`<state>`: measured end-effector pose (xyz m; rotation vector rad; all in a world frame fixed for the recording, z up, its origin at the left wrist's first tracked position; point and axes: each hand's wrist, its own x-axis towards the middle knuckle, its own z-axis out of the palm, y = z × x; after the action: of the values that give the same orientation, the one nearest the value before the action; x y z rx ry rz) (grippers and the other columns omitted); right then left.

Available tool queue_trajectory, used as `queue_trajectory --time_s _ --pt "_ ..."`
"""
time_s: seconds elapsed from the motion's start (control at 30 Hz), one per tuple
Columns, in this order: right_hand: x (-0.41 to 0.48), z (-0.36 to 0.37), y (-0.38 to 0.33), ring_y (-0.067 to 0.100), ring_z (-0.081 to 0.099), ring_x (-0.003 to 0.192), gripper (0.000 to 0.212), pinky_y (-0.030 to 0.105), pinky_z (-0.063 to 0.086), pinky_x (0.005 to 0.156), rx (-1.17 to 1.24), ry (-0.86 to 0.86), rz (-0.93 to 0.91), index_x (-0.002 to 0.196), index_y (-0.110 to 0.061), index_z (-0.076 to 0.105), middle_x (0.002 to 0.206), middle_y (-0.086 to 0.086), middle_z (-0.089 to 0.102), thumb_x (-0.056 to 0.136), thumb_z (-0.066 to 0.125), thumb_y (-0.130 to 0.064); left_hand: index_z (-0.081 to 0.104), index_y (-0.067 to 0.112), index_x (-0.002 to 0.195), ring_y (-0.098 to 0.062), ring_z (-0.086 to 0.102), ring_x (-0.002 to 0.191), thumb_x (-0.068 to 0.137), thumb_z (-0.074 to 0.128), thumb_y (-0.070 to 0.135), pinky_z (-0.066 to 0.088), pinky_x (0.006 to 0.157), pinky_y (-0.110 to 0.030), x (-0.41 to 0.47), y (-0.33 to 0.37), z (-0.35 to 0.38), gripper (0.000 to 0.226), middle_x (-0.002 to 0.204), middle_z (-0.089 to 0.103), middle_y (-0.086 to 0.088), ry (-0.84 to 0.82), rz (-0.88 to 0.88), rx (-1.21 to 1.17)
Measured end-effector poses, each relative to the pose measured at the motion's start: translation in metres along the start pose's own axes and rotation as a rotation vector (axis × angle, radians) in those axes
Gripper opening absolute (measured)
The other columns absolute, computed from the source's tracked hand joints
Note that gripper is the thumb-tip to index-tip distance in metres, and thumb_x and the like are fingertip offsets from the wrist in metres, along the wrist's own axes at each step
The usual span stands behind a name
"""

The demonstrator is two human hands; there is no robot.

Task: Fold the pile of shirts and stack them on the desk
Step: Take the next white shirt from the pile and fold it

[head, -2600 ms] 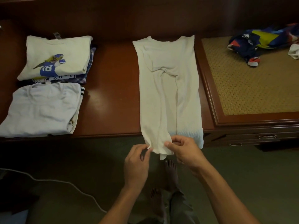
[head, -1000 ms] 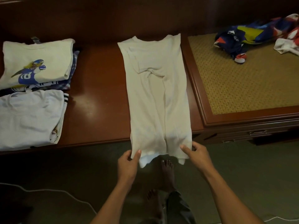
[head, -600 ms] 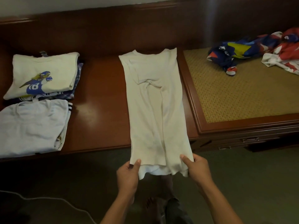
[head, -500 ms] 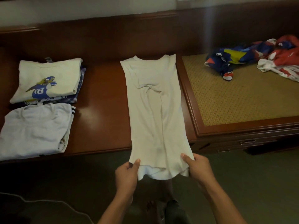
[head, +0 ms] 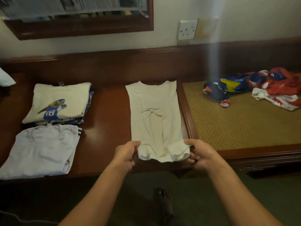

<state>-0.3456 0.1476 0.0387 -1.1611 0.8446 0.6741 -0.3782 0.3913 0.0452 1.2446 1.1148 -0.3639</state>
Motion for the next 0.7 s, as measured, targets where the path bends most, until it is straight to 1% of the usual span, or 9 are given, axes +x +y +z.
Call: queue_trajectory --time_s 0.13,0.23,0.27,0.33,0.4,0.5,0.53,0.6,0.7 --pt "0.034 0.02 -0.04 0.007 0.021 0.033 0.005 0.022 0.018 0.032 0.148 -0.058 0.102 0.094 -0.006 0.057 0.062 0.002 0.049 0.097 0.054 -0.01 0.066 0.011 0.097 -0.014 0.058 0.065 0.094 0.067 0.018 0.027 0.043 -0.023 0.037 0.043 0.018 0.008 0.077 0.07 -0.002 -0.052 -0.1 0.003" --pt "0.075 0.032 -0.066 0.008 0.019 0.03 0.02 0.02 0.018 0.034 0.251 -0.09 0.14 0.076 -0.012 0.05 0.053 0.0 0.048 0.096 0.05 -0.012 0.064 0.01 0.098 -0.013 0.059 0.059 0.099 0.057 0.019 0.026 0.042 -0.023 0.072 0.066 0.028 0.011 0.069 0.066 -0.002 -0.113 -0.147 -0.141" --pt "0.089 0.037 -0.073 0.008 0.02 0.031 0.019 0.02 0.02 0.035 0.263 -0.109 0.141 0.081 -0.009 0.054 0.061 0.003 0.061 0.098 0.05 -0.018 0.064 0.006 0.103 -0.014 0.062 0.06 0.102 0.054 0.02 0.03 0.046 -0.023 0.083 0.071 0.03 0.017 0.075 0.066 -0.004 -0.125 -0.142 -0.214" --pt "0.113 0.041 -0.081 0.008 0.023 0.035 0.029 0.023 0.027 0.038 0.187 -0.078 0.131 0.105 0.0 0.057 0.101 0.017 0.074 0.101 0.051 -0.029 0.061 0.003 0.111 -0.019 0.068 0.072 0.104 0.052 0.018 0.039 0.055 -0.025 0.1 0.075 0.035 0.02 0.094 0.068 -0.007 -0.089 -0.085 -0.278" --pt "0.129 0.041 -0.085 0.009 0.029 0.039 0.026 0.025 0.031 0.042 0.016 0.024 0.043 0.116 -0.002 0.055 0.111 0.017 0.072 0.102 0.052 -0.024 0.06 0.01 0.112 -0.02 0.067 0.077 0.101 0.056 0.01 0.046 0.056 -0.027 0.115 0.07 0.038 0.012 0.101 0.07 -0.009 0.065 0.078 -0.154" --pt "0.142 0.03 -0.08 0.009 0.052 0.056 0.016 0.029 0.046 0.053 -0.271 0.236 -0.226 0.113 -0.013 0.066 0.095 0.005 0.071 0.097 0.062 -0.015 0.069 0.015 0.113 -0.016 0.067 0.088 0.096 0.064 0.009 0.055 0.077 -0.03 0.135 0.052 0.031 0.019 0.103 0.072 -0.004 0.257 0.403 0.248" --pt "0.145 0.025 -0.077 0.009 0.059 0.069 0.016 0.029 0.051 0.061 -0.372 0.327 -0.325 0.111 -0.018 0.068 0.094 -0.001 0.069 0.096 0.065 -0.016 0.071 0.015 0.113 -0.016 0.068 0.096 0.095 0.066 0.012 0.054 0.084 -0.029 0.141 0.046 0.028 0.019 0.103 0.072 -0.001 0.256 0.45 0.354" --pt "0.151 0.018 -0.073 0.005 0.06 0.085 0.018 0.029 0.052 0.072 -0.557 0.403 -0.444 0.113 -0.023 0.068 0.093 -0.011 0.063 0.095 0.068 -0.023 0.073 0.015 0.114 -0.017 0.068 0.101 0.093 0.07 0.018 0.052 0.083 -0.026 0.151 0.042 0.027 0.021 0.101 0.072 0.003 0.231 0.478 0.485" --pt "0.165 0.02 -0.068 0.013 0.063 0.092 0.029 0.036 0.055 0.084 -0.782 0.317 -0.444 0.113 -0.019 0.068 0.095 -0.009 0.064 0.09 0.074 -0.035 0.072 0.012 0.116 -0.018 0.067 0.097 0.091 0.074 0.03 0.052 0.083 -0.028 0.159 0.045 0.035 0.031 0.095 0.069 0.004 0.221 0.477 0.631"
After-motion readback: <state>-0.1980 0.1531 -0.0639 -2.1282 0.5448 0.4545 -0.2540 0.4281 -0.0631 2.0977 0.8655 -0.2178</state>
